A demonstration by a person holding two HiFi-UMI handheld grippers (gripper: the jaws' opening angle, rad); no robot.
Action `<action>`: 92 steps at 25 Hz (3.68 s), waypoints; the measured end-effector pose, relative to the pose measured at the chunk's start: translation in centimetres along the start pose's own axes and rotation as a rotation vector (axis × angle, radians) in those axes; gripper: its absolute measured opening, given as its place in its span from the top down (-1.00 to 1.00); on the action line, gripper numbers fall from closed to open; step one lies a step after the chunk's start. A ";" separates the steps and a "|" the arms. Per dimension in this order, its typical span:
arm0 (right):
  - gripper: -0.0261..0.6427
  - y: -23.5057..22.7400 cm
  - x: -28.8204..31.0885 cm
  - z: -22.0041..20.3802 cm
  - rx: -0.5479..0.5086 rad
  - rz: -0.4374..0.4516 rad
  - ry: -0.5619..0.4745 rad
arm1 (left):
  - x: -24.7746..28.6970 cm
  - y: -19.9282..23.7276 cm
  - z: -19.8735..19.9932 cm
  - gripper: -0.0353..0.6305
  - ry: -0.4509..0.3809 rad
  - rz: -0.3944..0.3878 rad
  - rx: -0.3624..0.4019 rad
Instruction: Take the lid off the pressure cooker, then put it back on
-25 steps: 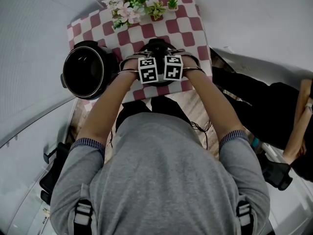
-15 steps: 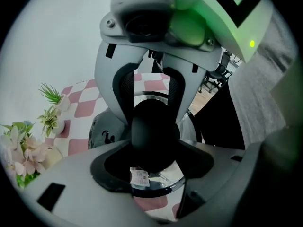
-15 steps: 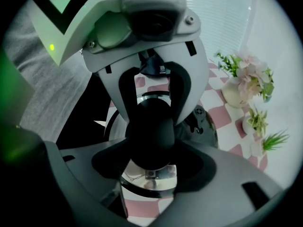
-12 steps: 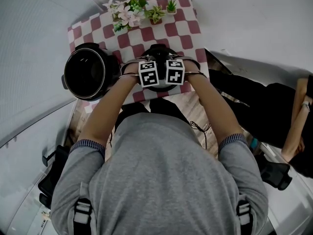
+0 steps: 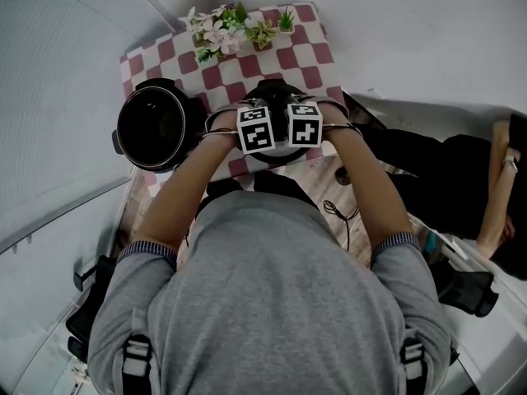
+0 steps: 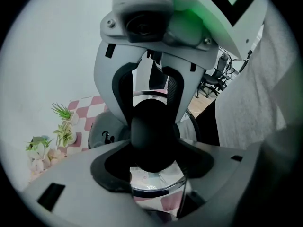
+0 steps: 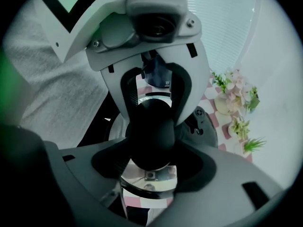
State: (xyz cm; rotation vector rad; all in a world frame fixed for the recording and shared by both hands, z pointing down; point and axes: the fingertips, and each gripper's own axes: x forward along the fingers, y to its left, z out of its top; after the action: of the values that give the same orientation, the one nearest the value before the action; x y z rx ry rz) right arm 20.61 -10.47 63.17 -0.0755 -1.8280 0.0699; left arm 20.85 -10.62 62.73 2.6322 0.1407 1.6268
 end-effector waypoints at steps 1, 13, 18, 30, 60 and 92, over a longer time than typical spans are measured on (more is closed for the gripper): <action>0.06 0.1 -0.6 0.3 -0.004 -0.004 0.001 | -0.7 -0.1 0.2 -0.01 -0.001 0.004 -0.001; 0.06 1.2 -6.8 4.9 -0.070 -0.035 0.009 | -8.5 -1.4 0.9 -0.01 -0.037 0.051 -0.016; 0.06 1.2 -9.3 7.4 -0.089 -0.054 0.030 | -12.0 -1.7 0.8 -0.01 -0.042 0.072 -0.006; 0.05 0.2 -13.0 13.9 -0.129 -0.146 0.031 | -19.0 -1.2 -1.8 -0.01 -0.041 0.144 0.035; 0.05 -1.0 -8.1 32.1 -0.046 -0.192 -0.049 | -27.4 -1.3 -18.7 -0.01 0.026 0.148 0.098; 0.05 -2.7 -2.3 35.4 0.295 -0.220 -0.057 | -25.3 0.1 -25.1 -0.01 0.050 -0.057 0.351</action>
State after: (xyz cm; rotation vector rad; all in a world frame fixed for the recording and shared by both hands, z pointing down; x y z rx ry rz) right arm -13.07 -13.61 52.13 0.3374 -1.8531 0.1866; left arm -12.81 -13.56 51.42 2.7973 0.5448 1.7943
